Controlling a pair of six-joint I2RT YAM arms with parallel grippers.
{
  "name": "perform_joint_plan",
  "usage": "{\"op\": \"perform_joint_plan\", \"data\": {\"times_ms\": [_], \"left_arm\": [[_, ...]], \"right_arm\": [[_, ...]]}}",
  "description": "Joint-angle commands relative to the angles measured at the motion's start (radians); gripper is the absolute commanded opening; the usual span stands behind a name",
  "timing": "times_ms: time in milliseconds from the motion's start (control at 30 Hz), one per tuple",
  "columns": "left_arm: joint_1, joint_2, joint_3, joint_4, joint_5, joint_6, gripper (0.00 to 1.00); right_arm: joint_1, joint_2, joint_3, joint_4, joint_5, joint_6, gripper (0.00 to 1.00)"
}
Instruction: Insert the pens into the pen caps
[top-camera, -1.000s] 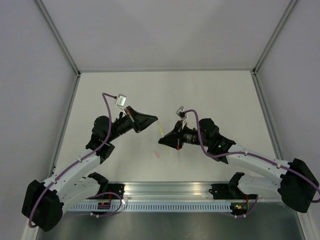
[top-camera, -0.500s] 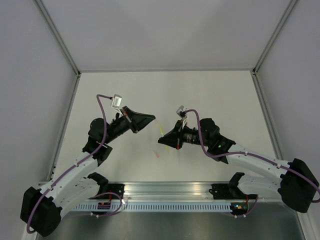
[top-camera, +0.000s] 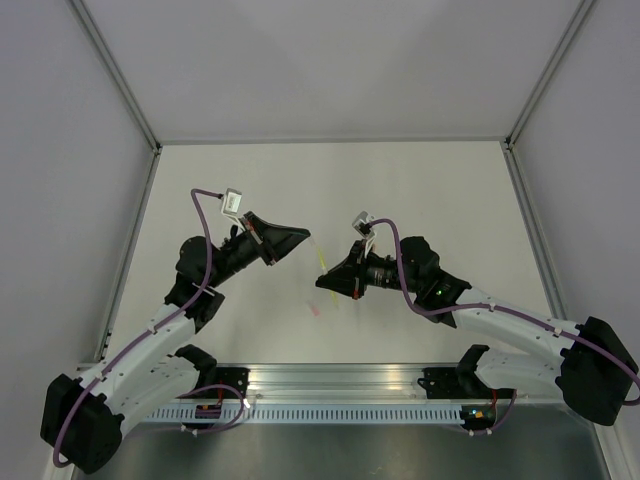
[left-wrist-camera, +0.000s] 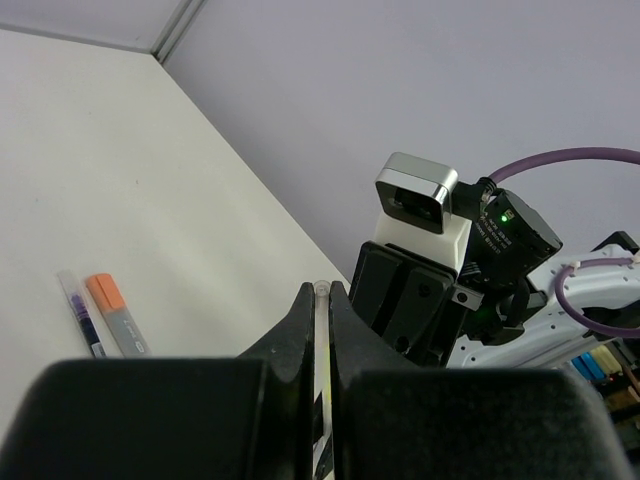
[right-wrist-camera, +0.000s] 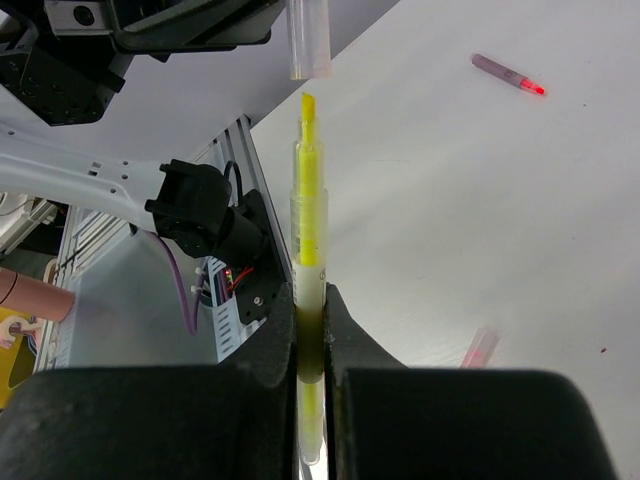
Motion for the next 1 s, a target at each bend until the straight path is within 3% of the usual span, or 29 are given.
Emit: {"op": "perform_joint_plan", "data": {"times_ms": [0,967], "left_arm": [[0.000,0.006,0.019,0.035,0.003,-0.029,0.02],[-0.002,0.014,-0.036,0.090,0.098,-0.040,0.02]], "right_arm": [[0.002,0.003,0.019,0.053,-0.018,0.004,0.00],[0.002,0.006,0.021,0.050,0.000,-0.001,0.00]]}}
